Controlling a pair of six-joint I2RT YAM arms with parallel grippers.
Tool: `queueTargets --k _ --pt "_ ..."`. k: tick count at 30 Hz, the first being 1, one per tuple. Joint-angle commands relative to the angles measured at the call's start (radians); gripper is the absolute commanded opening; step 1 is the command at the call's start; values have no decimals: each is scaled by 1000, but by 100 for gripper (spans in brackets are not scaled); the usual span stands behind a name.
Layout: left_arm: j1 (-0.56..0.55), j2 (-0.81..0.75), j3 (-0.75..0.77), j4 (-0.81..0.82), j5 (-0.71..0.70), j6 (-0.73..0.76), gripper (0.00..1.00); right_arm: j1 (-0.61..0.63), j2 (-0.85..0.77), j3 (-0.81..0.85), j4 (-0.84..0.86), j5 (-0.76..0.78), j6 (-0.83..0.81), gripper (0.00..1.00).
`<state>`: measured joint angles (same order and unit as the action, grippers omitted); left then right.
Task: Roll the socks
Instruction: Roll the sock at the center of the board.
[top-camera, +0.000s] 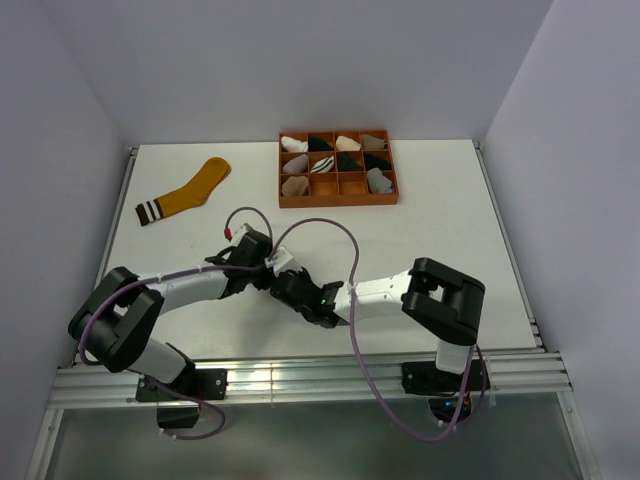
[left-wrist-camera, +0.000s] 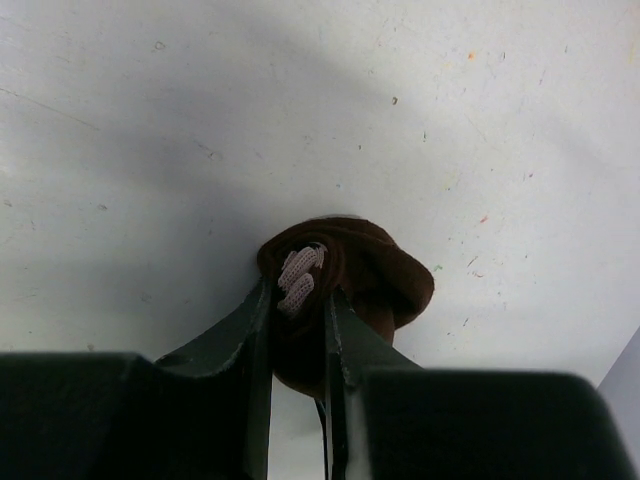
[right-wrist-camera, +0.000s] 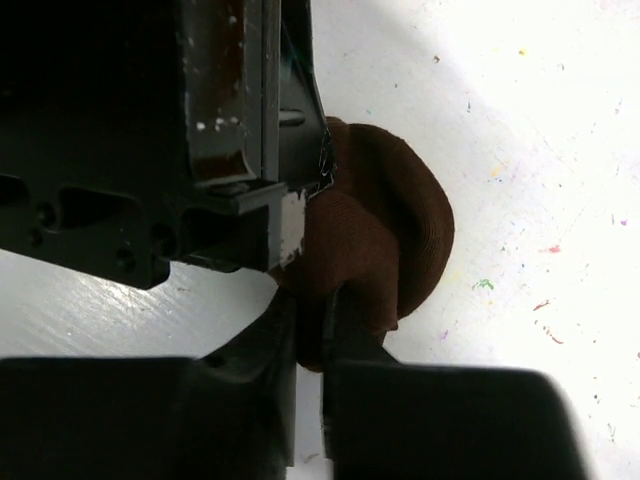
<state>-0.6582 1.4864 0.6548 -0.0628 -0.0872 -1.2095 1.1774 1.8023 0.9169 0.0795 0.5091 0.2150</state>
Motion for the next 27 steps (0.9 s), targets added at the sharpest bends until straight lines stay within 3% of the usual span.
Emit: queueTargets --k 1,2,4,5,8,11,18,20,27 --pt "-52 -14 11 -83 37 62 7 -31 72 13 -108 -141 -20 0" --pt "-49 -26 12 -91 24 67 19 -41 63 11 -119 -153 -13 0" --pt "-34 -72 9 -95 4 73 31 -70 39 10 -157 -216 9 0" --pt "-26 -89 6 -100 0 76 44 -85 31 10 -173 -249 18 0" --pt "25 -164 -14 -98 -14 74 59 -146 -1 8 -214 -395 53 0" --pt "45 -244 -38 -103 -40 56 64 -209 -17 22 -256 -553 89 0" --pt "51 -425 -139 -72 -59 30 65 -343 54 141 -366 -897 141 0" --pt "51 -445 -171 -26 -36 27 65 -392 77 152 -357 -1054 153 0" --pt "37 -421 -268 115 6 7 66 -504 192 169 -272 -1371 233 0"
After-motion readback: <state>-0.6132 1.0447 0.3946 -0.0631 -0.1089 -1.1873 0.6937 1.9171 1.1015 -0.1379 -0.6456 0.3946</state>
